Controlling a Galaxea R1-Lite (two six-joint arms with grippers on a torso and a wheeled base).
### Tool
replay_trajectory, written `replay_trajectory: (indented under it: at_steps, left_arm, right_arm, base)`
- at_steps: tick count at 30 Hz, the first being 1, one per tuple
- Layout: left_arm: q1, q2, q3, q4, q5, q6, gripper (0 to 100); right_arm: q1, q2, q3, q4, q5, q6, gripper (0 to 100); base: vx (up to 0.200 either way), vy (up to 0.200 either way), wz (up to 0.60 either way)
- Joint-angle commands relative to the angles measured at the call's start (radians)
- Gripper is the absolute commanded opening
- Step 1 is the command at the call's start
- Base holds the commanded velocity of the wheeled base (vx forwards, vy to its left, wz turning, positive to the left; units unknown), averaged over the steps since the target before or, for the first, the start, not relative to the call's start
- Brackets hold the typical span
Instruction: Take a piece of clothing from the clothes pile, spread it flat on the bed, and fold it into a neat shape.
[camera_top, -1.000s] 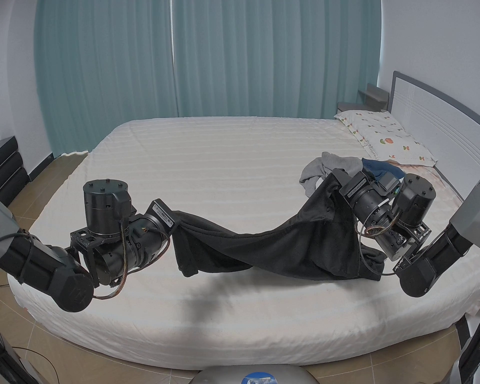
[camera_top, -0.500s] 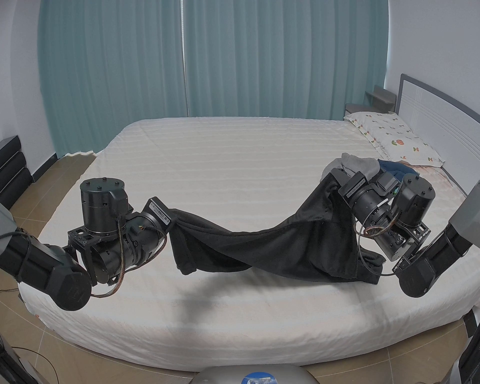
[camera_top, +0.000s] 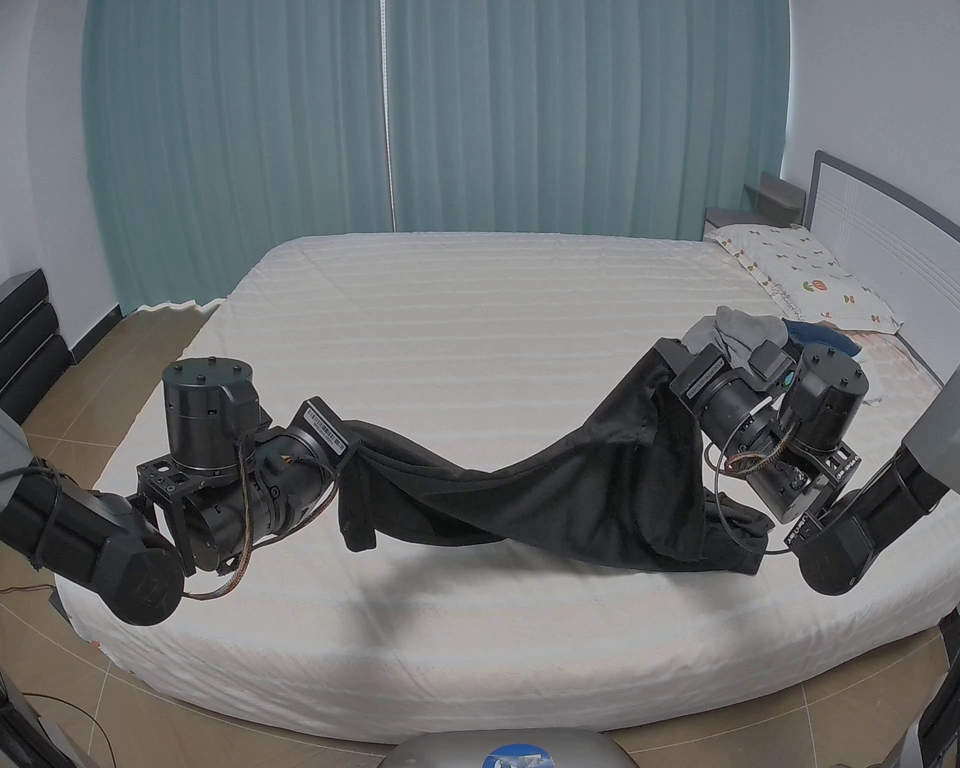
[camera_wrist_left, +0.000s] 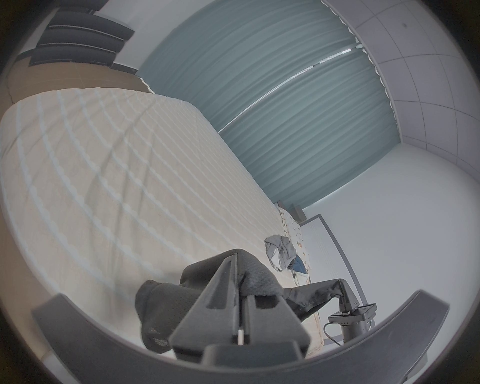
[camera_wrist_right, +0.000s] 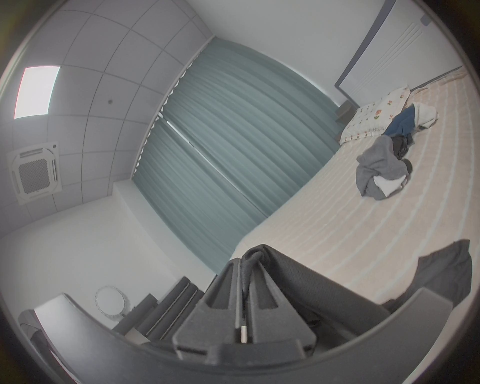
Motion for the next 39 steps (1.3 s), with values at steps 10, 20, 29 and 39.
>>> replay_trajectory:
  at_steps: [10, 20, 29, 39]
  left_arm:
    - [-0.095, -0.145, 0.040, 0.110, 0.001, 0.027, 0]
    - [-0.100, -0.322, 0.023, 0.193, 0.008, 0.050, 0]
    - [-0.057, -0.458, -0.148, 0.398, 0.010, 0.112, 0]
    - [0.070, -0.328, -0.355, 0.579, -0.001, 0.113, 0]
  right_arm:
    - [0.021, -0.212, 0.223, -0.014, -0.012, -0.011, 0]
    - [0.022, -0.605, 0.192, 0.211, -0.001, -0.034, 0]
    - [0.010, -0.824, -0.135, 0.630, -0.001, -0.039, 0]
    - [-0.053, -0.594, -0.392, 0.767, 0.002, -0.039, 0]
  base:
    - [-0.140, 0.000, 0.00]
    - [-0.040, 0.000, 0.00]
    - [0.000, 0.000, 0.00]
    - [0.000, 0.000, 0.00]
